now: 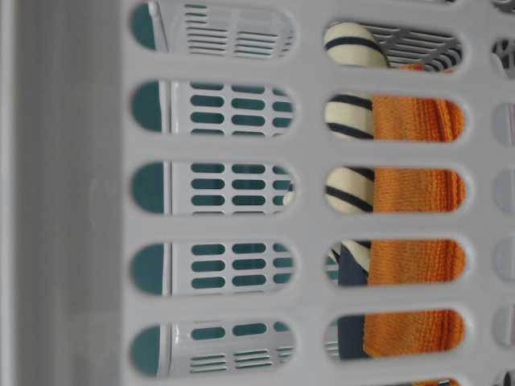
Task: Pick up the orange cloth from the shopping basket with the left arm.
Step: 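Move the left gripper over the basket toward the orange cloth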
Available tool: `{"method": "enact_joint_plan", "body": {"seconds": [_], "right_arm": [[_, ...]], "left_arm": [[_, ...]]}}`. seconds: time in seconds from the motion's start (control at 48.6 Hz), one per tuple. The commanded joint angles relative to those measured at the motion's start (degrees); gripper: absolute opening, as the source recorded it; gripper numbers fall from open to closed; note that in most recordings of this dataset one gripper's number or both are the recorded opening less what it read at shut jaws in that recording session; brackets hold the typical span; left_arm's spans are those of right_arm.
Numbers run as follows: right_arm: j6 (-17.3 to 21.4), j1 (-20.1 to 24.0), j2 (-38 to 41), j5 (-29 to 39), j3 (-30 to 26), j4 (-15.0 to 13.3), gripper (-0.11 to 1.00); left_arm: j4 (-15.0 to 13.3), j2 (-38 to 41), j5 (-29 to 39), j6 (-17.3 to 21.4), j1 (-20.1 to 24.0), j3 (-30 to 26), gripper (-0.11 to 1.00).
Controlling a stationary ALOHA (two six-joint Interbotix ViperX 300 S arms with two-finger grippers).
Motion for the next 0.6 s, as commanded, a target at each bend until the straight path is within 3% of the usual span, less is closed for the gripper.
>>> {"method": "enact_joint_plan", "body": {"seconds": [0.0, 0.185, 0.576], "right_arm": [[0.3, -0.4, 0.8, -0.4, -1.1, 0.1, 0.0], [0.3, -0.4, 0.8, 1.5, -1.0, 0.3, 0.0], [0.3, -0.4, 0.4, 2.1, -1.0, 0.3, 0.0]], "left_arm": [[2.3, 1.1, 3.2, -2.5, -0.6, -4.2, 0.06], [2.3, 5.4, 17.4, -6.2, -0.9, -13.9, 0.0], [2.4, 24.2, 46.3, -6.1, -2.5, -38.3, 0.0]]}}
